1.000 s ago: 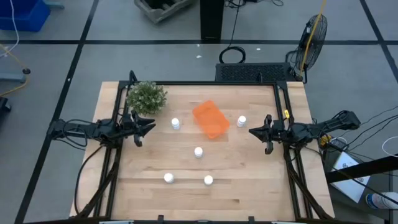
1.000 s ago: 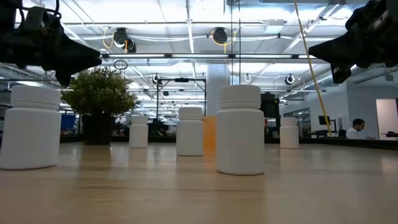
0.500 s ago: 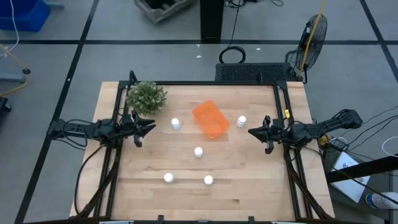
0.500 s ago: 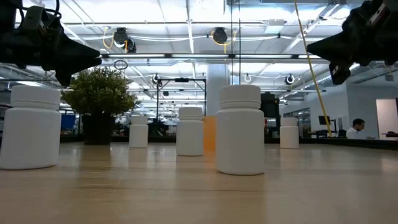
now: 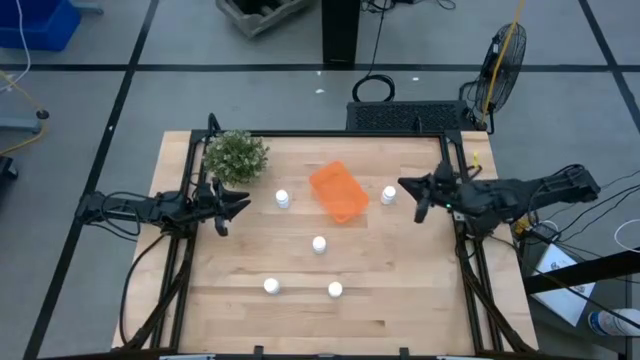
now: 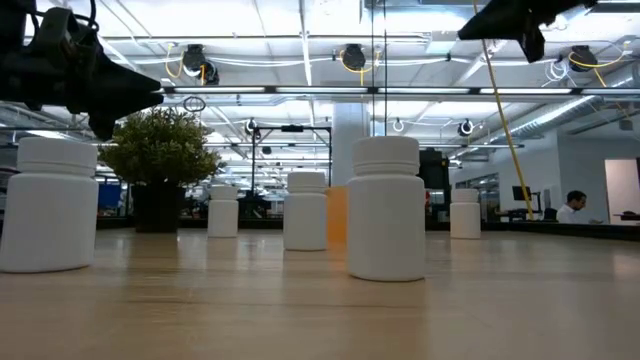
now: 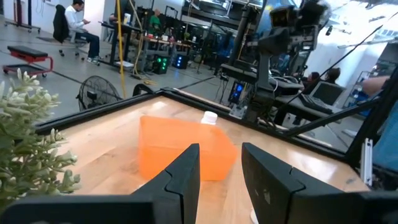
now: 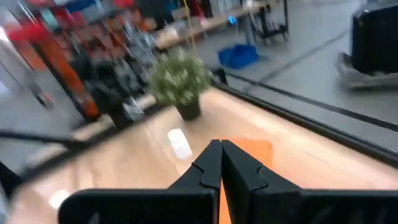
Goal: Pick and place pill bottles into a basket
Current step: Put the white pill bottle into the orange bin
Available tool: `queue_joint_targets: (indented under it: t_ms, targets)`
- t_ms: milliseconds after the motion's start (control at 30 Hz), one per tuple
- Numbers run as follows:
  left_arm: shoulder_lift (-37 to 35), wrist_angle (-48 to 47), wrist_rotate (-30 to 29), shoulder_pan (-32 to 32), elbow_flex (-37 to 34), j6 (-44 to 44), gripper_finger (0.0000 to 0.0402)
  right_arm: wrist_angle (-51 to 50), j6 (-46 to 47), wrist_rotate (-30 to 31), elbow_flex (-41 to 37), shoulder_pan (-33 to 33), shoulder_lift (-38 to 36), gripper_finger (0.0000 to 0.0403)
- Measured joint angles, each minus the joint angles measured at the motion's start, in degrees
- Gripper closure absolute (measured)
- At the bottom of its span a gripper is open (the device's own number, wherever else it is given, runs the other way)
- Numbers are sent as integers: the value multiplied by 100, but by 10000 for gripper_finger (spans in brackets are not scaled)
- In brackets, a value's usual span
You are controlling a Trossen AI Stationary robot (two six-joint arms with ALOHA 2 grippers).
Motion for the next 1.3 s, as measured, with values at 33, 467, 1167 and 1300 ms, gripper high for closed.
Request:
queue_joint_targets:
  t_ms: [33, 467, 1167, 1300]
  targets:
    - [0, 0, 1, -1, 0, -49, 279, -536, 237, -94, 333, -91, 250, 403]
    - [0, 2, -1, 0, 0, -100, 279, -2673, 450, -2681, 2102, -1572, 2697, 401]
    - [0, 31, -5, -2, -4, -90, 279, -3550, 836, -3266, 2093, -3330, 3503, 209]
    - [0, 33, -5, -2, -4, -95, 279, -3504, 744, -3440, 2070, -3443, 3745, 181]
